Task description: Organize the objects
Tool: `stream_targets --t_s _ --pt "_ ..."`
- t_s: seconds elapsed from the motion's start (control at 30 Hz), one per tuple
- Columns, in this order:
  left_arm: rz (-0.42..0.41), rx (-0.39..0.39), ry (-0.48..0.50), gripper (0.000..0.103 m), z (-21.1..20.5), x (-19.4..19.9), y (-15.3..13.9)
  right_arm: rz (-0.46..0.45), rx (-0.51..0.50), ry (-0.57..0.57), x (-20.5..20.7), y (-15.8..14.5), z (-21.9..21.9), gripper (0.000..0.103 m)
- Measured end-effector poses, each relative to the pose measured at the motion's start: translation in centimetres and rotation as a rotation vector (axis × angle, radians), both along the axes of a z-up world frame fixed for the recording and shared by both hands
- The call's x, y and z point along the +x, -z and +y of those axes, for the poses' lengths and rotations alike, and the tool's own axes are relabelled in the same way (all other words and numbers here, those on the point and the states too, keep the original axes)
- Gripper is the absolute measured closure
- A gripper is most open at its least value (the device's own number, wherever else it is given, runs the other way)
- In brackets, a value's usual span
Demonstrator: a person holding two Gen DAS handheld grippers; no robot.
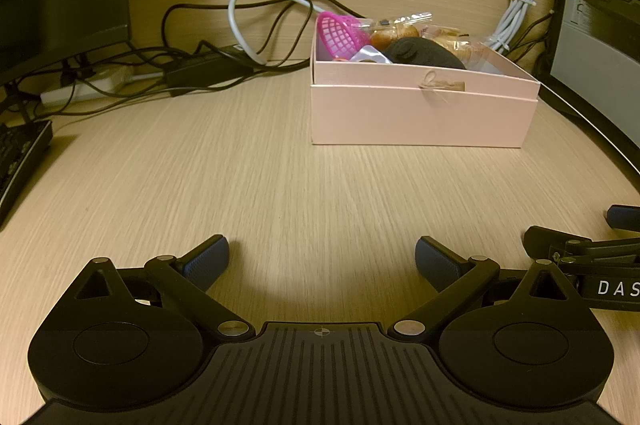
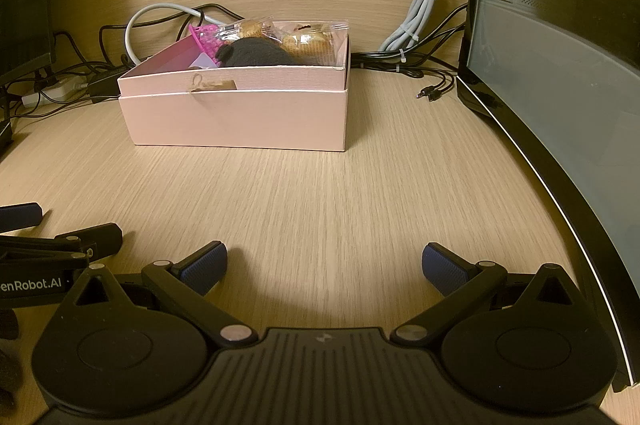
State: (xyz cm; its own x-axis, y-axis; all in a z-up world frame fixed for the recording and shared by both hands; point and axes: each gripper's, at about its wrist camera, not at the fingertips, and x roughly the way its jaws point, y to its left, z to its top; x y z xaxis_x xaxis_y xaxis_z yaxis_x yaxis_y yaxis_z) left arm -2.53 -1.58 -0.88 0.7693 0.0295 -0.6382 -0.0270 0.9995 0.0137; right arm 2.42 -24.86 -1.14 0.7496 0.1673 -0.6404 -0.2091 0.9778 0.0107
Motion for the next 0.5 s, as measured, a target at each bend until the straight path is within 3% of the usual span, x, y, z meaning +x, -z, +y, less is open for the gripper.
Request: stream_targets --t_s 0.5 --pt "0.000 0.000 -0.004 0.001 -0.08 0.07 -0.02 0.000 0.000 0.000 0.01 0.00 0.03 0.000"
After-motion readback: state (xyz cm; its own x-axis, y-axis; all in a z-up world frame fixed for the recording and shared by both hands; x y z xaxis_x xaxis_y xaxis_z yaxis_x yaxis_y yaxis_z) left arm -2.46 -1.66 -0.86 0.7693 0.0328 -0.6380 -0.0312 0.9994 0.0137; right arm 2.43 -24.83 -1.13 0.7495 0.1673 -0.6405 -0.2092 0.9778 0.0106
